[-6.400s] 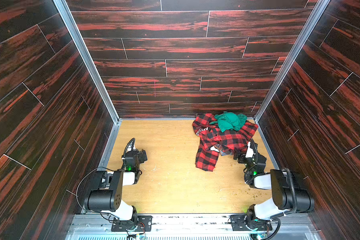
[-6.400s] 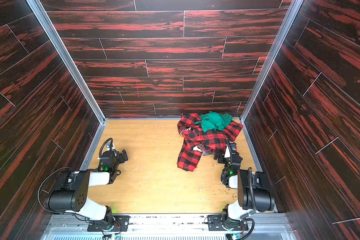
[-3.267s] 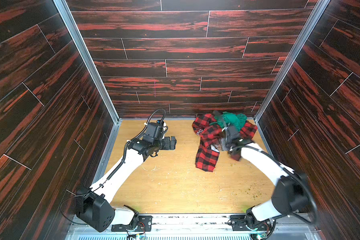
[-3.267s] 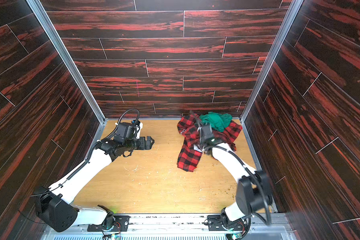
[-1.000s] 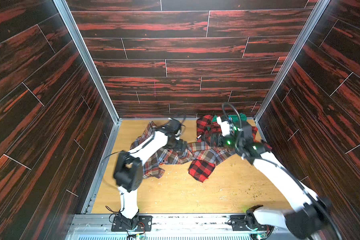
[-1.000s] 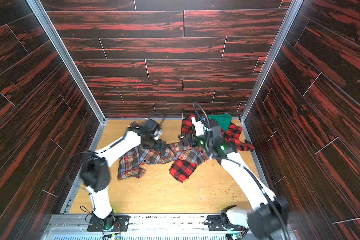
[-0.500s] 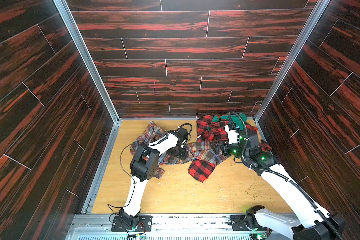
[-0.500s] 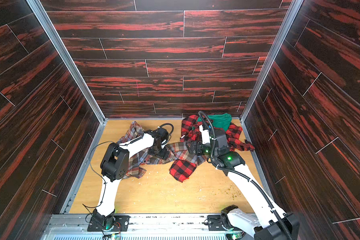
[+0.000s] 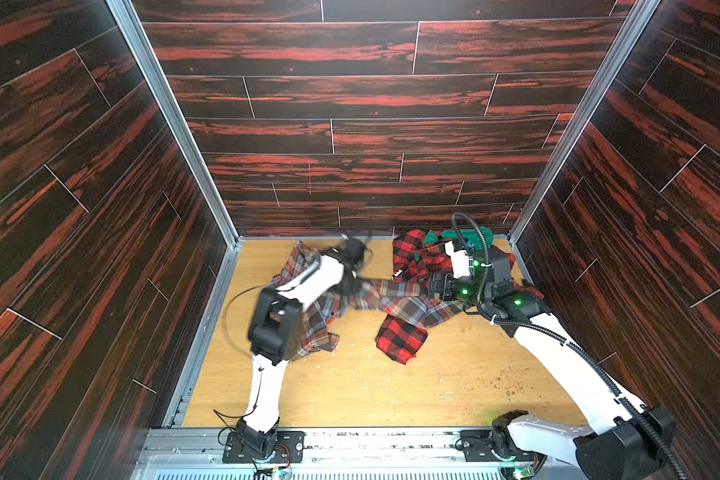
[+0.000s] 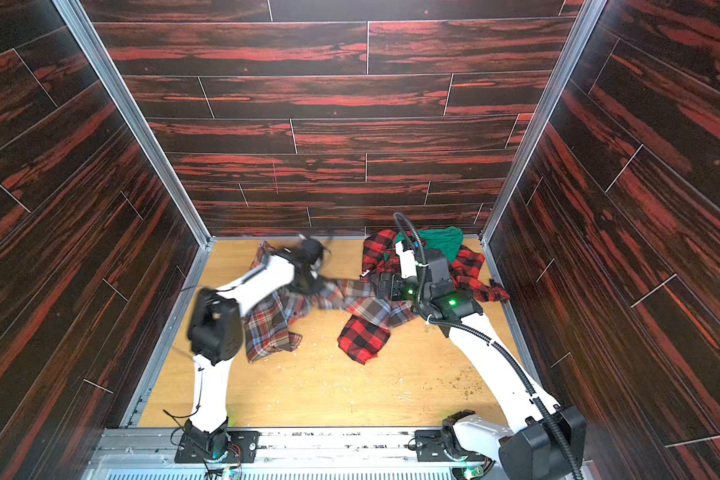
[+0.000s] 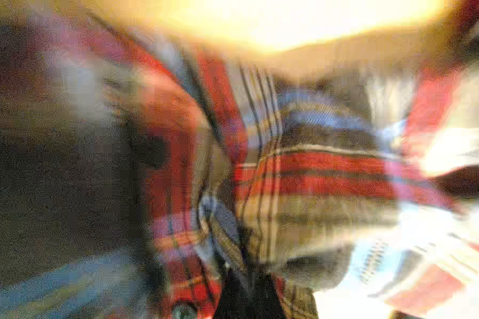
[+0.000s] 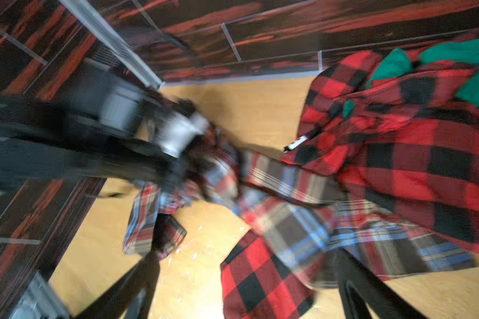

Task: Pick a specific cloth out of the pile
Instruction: 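Lift the tartan shirt with the left gripper while the right gripper releases it, then lower the tartan shirt onto the floor near the wall with the left gripper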

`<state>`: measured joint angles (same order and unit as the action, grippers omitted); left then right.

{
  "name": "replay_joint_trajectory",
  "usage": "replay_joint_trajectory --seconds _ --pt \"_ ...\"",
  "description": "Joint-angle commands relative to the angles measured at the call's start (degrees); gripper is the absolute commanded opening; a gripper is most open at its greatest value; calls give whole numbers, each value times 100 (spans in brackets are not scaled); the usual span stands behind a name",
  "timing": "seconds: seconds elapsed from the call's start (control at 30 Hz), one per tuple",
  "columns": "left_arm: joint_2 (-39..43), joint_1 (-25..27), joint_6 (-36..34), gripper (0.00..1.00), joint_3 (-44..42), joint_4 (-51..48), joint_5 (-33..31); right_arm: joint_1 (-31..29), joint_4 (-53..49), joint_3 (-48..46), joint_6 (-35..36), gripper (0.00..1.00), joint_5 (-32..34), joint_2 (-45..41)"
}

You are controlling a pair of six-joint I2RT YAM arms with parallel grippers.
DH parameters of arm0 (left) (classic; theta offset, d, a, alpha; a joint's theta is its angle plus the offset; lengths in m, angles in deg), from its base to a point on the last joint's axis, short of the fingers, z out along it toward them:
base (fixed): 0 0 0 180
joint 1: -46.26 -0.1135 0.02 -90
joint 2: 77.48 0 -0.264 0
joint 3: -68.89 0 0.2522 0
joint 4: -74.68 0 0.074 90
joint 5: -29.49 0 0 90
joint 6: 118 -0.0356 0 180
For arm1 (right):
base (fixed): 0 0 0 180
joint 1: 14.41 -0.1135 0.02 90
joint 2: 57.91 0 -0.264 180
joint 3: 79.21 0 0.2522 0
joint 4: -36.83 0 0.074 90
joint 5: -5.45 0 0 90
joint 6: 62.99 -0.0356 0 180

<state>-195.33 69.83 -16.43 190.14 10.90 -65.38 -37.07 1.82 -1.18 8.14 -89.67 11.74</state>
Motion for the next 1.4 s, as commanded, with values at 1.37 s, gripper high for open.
replay_joint_trajectory --seconds 1.37 --pt "4466 -1882 2825 0 -3257 4262 2215 88 790 -280 -266 99 -434 237"
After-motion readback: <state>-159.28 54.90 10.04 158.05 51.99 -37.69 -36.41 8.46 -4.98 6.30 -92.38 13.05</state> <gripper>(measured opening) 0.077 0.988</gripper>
